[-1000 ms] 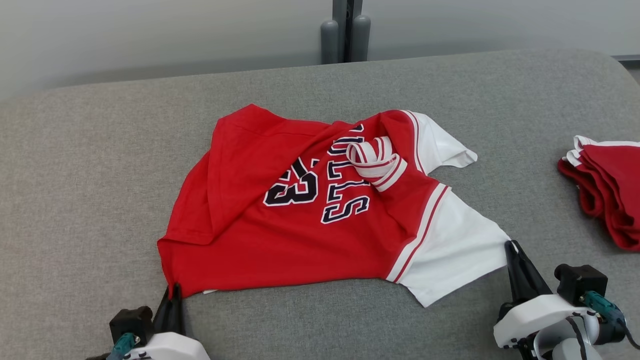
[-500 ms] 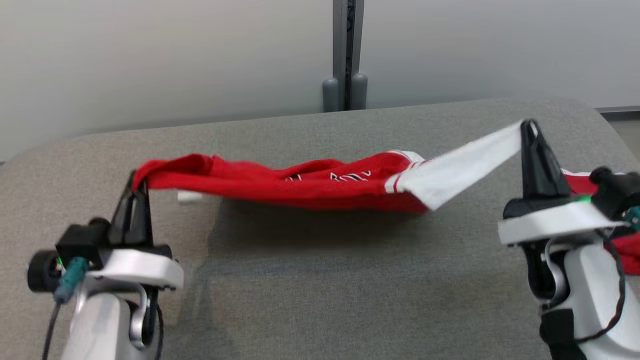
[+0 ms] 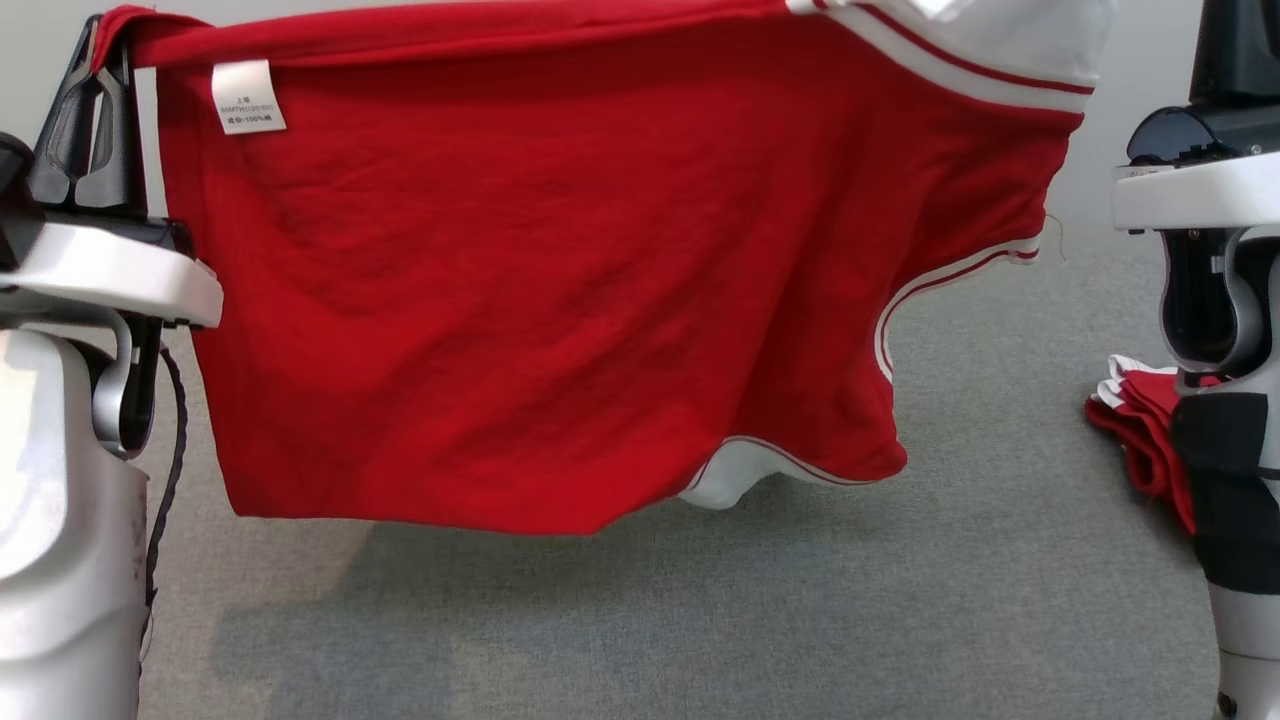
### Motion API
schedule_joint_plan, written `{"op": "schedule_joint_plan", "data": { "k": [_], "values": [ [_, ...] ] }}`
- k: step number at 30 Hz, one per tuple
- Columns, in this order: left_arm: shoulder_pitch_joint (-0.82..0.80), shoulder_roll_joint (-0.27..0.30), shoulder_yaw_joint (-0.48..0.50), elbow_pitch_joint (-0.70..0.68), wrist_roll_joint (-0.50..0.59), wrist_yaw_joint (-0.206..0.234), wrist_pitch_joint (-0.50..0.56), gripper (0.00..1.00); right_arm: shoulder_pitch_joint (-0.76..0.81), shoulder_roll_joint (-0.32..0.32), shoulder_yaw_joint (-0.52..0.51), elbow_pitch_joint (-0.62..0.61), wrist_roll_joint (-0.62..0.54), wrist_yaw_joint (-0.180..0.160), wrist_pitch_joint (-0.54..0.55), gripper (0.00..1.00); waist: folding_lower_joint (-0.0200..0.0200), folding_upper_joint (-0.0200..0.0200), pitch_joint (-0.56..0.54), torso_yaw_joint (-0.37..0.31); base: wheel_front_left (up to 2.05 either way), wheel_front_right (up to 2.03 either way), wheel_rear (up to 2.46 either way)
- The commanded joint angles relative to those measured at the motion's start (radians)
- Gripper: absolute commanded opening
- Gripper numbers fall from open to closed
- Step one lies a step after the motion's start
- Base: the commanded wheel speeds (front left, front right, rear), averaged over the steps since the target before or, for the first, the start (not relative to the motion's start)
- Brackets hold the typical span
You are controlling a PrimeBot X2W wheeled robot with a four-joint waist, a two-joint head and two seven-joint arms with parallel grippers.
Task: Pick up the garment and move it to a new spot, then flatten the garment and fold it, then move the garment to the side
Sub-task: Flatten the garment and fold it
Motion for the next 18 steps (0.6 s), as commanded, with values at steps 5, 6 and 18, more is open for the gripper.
{"op": "schedule_joint_plan", "data": {
  "k": [5, 6, 18],
  "values": [
    [-0.072, -0.006, -0.01, 0.06, -0.028, -0.01, 0.073, 0.0, -0.069, -0.017, 0.031, 0.081, -0.012, 0.0, 0.0, 0.0, 0.0, 0.0, 0.098, 0.017, 0.0, 0.0, 0.0],
    [-0.086, -0.004, -0.02, 0.078, -0.02, -0.011, 0.086, 0.0, -0.089, -0.019, 0.038, 0.103, -0.017, 0.0, 0.0, 0.0, 0.0, 0.0, 0.124, 0.019, 0.0, 0.0, 0.0],
    [-0.614, 0.004, -0.056, 0.296, 0.049, 0.079, -0.033, 0.0, -0.591, -0.04, -0.047, 0.28, -0.234, 0.0, 0.0, 0.0, 0.0, 0.0, 0.424, 0.034, 0.0, 0.0, 0.0]
  ]
}}
